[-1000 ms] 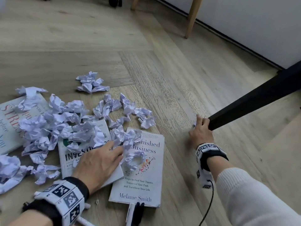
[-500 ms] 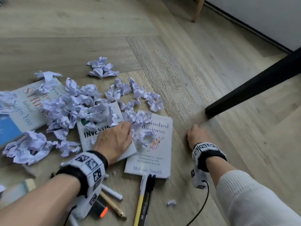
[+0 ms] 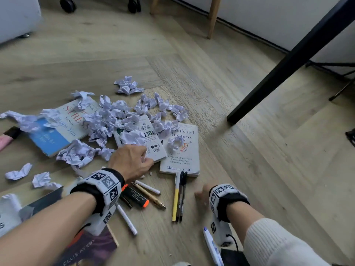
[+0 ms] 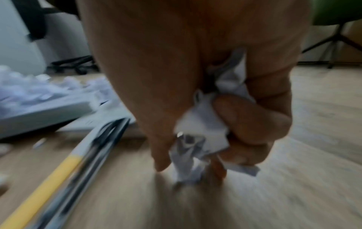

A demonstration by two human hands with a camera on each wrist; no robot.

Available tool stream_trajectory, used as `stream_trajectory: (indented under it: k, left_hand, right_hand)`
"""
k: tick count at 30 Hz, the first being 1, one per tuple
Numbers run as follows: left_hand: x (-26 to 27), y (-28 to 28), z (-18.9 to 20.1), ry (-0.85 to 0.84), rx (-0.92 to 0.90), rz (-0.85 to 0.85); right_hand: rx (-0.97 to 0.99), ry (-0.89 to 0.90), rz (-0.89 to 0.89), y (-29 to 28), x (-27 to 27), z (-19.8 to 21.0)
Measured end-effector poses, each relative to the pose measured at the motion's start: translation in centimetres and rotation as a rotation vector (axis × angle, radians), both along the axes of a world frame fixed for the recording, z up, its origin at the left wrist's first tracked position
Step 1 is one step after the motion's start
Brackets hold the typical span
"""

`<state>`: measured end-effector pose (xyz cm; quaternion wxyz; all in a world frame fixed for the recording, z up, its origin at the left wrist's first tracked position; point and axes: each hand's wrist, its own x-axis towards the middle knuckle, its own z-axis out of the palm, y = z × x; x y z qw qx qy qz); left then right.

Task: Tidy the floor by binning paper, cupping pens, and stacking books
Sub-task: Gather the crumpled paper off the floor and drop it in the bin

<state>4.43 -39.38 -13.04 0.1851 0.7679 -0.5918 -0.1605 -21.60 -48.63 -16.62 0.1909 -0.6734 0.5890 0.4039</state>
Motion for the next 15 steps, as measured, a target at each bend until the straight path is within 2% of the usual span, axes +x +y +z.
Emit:
stream_trajectory:
  k: [5, 10, 15]
  left_hand:
    - [1.0, 3.4, 0.2, -0.041, 0.055, 0.072]
    - [3.3, 5.8, -1.1, -0.038, 0.111, 0.133]
    - [4.2, 6.1, -2.1, -0.043, 0.226, 0.164]
  right_hand:
    - [-0.076, -0.095, 0.106, 5.4, 3.8, 1.0]
    - [-0.219, -0.15, 0.127, 5.1, 4.1, 1.6]
    - [-0.135, -0.162, 0.116, 4.3, 1.5, 2.8]
